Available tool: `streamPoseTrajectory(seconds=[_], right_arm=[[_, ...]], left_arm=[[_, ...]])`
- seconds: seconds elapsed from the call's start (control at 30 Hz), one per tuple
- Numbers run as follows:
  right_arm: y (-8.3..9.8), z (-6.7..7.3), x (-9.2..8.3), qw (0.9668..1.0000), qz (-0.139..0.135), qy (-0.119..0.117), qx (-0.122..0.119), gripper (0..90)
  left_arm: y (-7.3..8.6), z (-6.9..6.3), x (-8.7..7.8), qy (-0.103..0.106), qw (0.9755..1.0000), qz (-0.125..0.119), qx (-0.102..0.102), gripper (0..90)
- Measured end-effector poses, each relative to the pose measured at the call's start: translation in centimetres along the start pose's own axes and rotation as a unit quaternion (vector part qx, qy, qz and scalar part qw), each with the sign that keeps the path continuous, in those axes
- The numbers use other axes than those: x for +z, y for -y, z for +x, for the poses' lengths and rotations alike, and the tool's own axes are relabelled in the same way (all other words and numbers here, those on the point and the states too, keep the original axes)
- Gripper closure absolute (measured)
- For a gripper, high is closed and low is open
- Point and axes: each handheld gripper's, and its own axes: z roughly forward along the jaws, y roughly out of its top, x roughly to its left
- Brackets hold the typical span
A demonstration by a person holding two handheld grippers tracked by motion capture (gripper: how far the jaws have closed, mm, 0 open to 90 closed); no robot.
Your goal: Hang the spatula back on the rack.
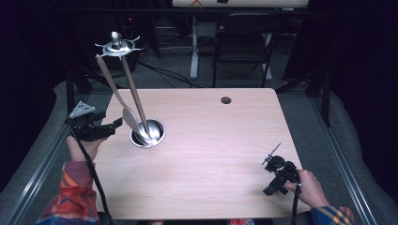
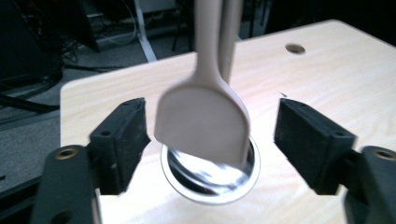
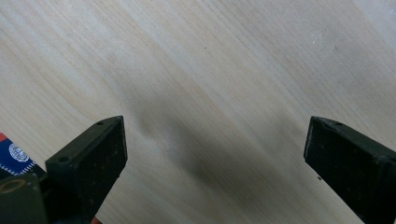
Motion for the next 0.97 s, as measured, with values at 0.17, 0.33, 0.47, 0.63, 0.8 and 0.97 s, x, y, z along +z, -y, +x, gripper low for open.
streamPoseTrajectory(seconds=[0.17,0.33,0.47,0.63,0.8,0.97], right_arm=[[0.1,0.2,0.1,1.0000,-0.007,0.002,0.005,5.5],[0.2,0.1,0.0,1.0000,-0.005,0.004,0.003,5.4],[0.3,0.1,0.1,0.9999,-0.014,0.001,0.004,5.3],[0.3,0.2,0.0,0.9999,-0.005,0.008,0.004,5.8],[0.2,0.1,0.0,0.9999,0.007,0.015,-0.003,6.8],[0.2,0.1,0.0,0.9997,0.008,0.020,-0.009,7.0]], left_arm=[[0.8,-1.3,-0.3,-0.005,0.9991,0.040,0.016,15.5],[2.1,-2.4,-0.1,-0.005,0.9941,0.102,0.034,7.4],[3.9,-3.3,-0.3,0.002,0.9898,0.137,0.038,2.0],[7.1,-4.3,-0.8,-0.011,0.9874,0.155,0.029,0.1],[7.8,-4.1,-0.5,-0.010,0.9874,0.157,0.018,0.1],[7.4,-3.9,-0.5,-0.013,0.9918,0.126,0.014,0.1]])
